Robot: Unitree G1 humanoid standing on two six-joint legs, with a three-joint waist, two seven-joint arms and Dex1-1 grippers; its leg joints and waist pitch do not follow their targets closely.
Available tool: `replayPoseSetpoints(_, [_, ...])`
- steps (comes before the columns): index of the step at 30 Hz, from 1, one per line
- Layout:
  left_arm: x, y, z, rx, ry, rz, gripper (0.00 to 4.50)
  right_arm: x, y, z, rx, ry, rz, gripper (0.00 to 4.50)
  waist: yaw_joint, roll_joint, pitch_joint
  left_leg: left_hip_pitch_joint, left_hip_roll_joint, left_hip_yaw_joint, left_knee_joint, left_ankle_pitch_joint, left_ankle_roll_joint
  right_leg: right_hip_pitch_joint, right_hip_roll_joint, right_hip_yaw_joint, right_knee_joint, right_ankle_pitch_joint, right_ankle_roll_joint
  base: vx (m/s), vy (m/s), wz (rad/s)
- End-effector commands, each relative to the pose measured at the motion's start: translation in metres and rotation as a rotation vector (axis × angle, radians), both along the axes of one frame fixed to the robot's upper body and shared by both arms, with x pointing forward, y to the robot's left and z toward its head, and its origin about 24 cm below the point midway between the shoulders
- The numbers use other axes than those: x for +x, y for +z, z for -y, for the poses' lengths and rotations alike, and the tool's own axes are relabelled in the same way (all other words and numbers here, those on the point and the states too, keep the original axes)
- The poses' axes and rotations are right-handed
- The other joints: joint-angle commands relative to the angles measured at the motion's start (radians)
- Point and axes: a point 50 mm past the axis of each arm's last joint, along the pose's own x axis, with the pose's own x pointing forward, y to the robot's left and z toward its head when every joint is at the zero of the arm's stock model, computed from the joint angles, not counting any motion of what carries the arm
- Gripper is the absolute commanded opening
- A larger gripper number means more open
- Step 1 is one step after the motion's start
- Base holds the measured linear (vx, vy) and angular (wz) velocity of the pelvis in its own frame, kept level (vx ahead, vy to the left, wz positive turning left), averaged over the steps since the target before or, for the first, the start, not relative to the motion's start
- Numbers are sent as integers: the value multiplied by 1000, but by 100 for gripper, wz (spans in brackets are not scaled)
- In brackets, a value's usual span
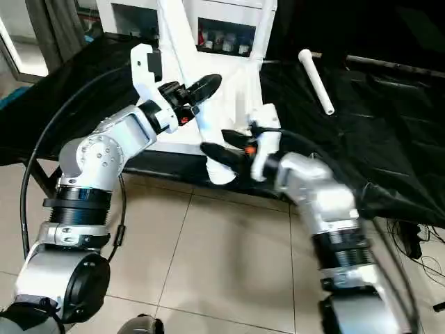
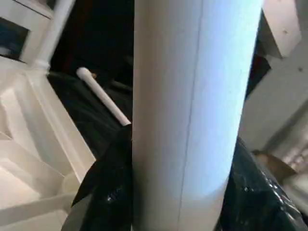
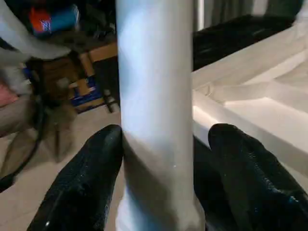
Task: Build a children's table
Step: Move to table
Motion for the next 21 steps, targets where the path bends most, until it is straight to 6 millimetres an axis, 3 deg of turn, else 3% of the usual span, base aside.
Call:
replayPoseSetpoints(1, [-2, 7, 6, 13, -51, 13, 185, 0, 15, 15, 31, 11, 11, 305, 3, -10, -82, 41, 47, -11, -62, -147, 20, 45, -63, 32, -71, -9, -238, 0, 0, 0])
replayPoseSetpoints(9, [-10, 8, 10, 48, -186, 47, 185, -8, 12, 17, 45, 88, -42, 305, 0, -14, -84, 41, 47, -10, -59, -126, 32, 42, -63, 29, -69, -3, -266, 0, 0, 0])
replayPoseSetpoints(21, [-23, 10, 18, 156, -352, 163, 184, -13, -8, -6, 16, 184, -117, 305, 0, -13, -81, 43, 49, -11, -65, -151, 2, 38, -67, 30, -71, -61, -250, 0, 0, 0])
